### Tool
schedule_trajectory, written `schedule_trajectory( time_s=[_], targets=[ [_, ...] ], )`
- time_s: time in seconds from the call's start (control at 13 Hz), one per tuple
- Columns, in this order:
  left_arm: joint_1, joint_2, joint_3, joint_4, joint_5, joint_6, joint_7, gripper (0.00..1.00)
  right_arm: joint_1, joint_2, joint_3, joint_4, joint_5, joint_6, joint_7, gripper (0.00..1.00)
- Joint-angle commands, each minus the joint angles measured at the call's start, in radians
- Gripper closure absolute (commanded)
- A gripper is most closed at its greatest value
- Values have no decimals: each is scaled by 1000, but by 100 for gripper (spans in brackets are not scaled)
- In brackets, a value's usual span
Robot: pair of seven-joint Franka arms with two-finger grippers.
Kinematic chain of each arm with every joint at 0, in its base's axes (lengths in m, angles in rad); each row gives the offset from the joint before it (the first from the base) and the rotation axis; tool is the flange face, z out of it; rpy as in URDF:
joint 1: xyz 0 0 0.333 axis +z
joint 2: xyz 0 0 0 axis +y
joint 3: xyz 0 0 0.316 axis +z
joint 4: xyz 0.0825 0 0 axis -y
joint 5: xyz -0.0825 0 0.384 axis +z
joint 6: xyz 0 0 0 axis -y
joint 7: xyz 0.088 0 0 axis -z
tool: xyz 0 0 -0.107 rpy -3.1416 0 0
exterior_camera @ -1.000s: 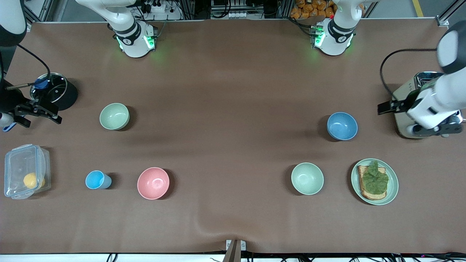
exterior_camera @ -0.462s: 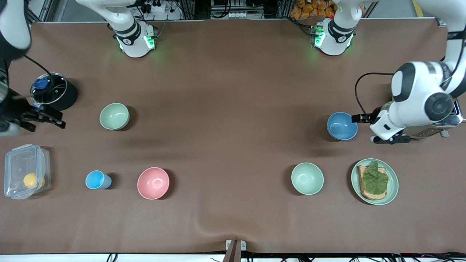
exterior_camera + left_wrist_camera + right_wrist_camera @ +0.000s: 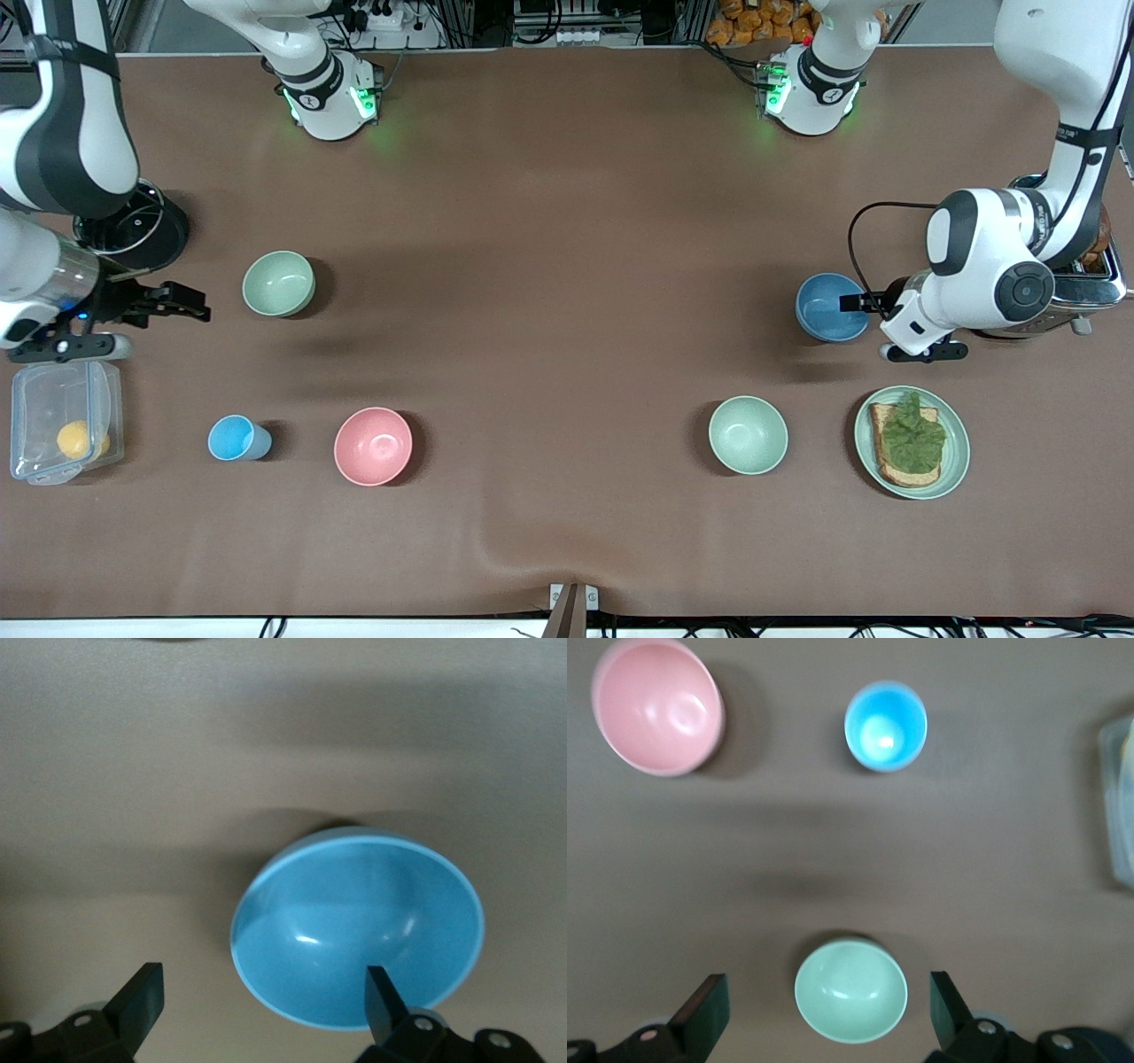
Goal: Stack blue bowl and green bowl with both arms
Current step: 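Grasp the blue bowl with the left gripper while the right gripper grasps the green bowl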
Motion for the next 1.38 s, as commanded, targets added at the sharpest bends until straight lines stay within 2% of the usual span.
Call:
schedule_trajectory(
  time_s=[0.0,0.15,0.46,0.69,0.77,0.92,1.08,1.15,1.23,1.31],
  targets=[
    [19,32,-5,1,5,46,23,0,-49,-34,6,-127,17,32,-43,0],
    [21,52,-5,2,5,54,23,5,-97,-34,6,-204,18,97,-141,0],
    [21,74,-5,5,5,71,23,16,-125,-32,3,-423,20,368,-184,4],
    [22,86,-7,5,5,69,23,18,-115,-24,4,-457,18,405,-199,13],
    [22,86,-5,7,5,71,23,19,-115,-21,4,-486,18,446,-231,18],
    [22,89,-7,8,5,71,23,23,-109,-8,4,-549,17,547,-244,20],
    [22,97,-7,10,5,72,23,34,-110,32,4,-557,17,606,-304,19],
    [22,100,-7,11,5,72,23,43,-113,46,4,-565,17,632,-310,21],
    [19,100,-7,13,5,74,23,51,-112,58,4,-583,17,670,-310,27],
    [19,100,-7,14,5,72,21,65,-110,63,4,-614,17,716,-313,35]
  ],
)
